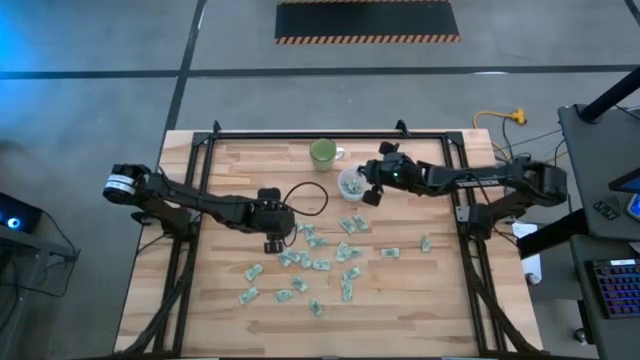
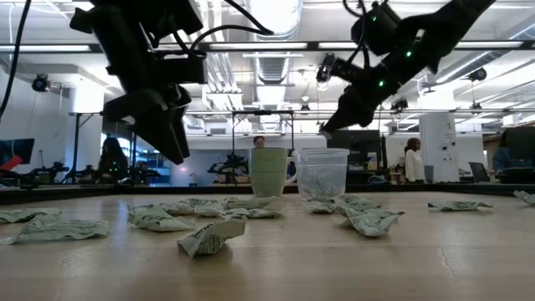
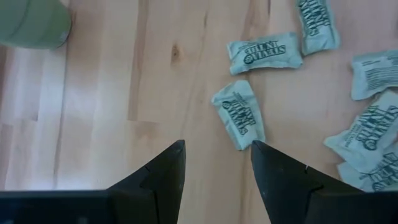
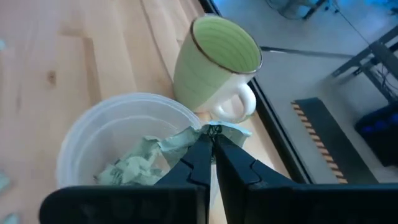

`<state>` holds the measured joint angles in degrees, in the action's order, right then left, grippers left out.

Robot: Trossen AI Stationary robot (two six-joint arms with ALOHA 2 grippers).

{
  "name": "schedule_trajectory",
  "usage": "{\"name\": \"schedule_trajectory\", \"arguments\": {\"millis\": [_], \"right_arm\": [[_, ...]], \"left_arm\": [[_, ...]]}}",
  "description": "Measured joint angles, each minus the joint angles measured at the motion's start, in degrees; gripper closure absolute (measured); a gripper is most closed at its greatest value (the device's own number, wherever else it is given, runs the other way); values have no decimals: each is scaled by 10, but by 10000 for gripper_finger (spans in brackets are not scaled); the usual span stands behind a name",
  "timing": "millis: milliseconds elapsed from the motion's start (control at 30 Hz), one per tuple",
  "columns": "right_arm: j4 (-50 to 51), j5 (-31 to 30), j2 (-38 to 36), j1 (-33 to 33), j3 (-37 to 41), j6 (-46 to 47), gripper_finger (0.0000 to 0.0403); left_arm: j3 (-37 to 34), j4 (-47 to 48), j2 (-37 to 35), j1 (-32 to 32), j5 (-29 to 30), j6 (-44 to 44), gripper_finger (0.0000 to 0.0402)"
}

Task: Pick and place Stevia / Truvia into bins
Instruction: Put the stevia packet into the transparent container

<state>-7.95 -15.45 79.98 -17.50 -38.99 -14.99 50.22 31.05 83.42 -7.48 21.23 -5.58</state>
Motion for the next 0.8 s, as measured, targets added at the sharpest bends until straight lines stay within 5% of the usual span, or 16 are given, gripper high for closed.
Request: {"name": "schedule_trajectory", "arguments": {"millis": [433, 800], "right_arm": [[33, 11, 15, -8, -22, 14, 290], [215, 11, -33, 17, -49, 86, 274]], "left_arm": [[-1, -11, 2, -10, 0, -2, 235], [-45, -128, 32, -6, -2, 64, 235]]}}
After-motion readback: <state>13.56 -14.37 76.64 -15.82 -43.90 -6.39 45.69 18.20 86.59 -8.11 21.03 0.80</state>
